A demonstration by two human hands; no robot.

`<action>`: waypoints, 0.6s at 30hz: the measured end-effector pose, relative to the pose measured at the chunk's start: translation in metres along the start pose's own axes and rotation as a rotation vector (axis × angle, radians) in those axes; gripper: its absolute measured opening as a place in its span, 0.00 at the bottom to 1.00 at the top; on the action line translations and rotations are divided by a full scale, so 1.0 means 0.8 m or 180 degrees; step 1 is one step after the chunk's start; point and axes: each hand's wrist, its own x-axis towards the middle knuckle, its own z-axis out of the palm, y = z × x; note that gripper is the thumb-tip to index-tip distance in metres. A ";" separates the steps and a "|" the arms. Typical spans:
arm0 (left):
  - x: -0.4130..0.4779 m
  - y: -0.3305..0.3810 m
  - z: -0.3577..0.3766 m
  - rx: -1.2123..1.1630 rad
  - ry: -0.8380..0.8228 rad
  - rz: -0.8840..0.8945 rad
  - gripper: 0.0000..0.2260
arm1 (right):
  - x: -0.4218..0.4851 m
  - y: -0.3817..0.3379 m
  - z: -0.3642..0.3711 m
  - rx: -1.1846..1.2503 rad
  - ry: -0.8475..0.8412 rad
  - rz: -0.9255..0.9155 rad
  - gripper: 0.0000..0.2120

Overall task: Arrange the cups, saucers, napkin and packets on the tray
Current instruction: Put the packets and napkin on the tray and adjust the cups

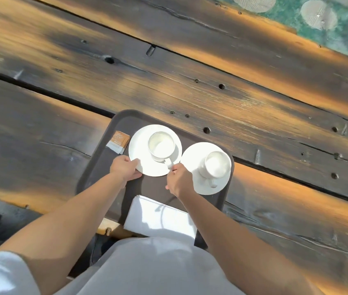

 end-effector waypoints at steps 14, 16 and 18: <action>0.024 0.008 -0.007 0.0992 -0.0059 0.0451 0.05 | 0.026 -0.012 0.017 0.0653 0.0032 0.0607 0.09; 0.025 0.010 -0.011 0.1011 -0.0088 0.0450 0.05 | 0.028 -0.014 0.022 0.0804 0.0009 0.0651 0.11; 0.027 0.010 -0.015 0.0952 -0.0109 0.0423 0.04 | 0.030 -0.013 0.027 0.0906 -0.0025 0.0664 0.12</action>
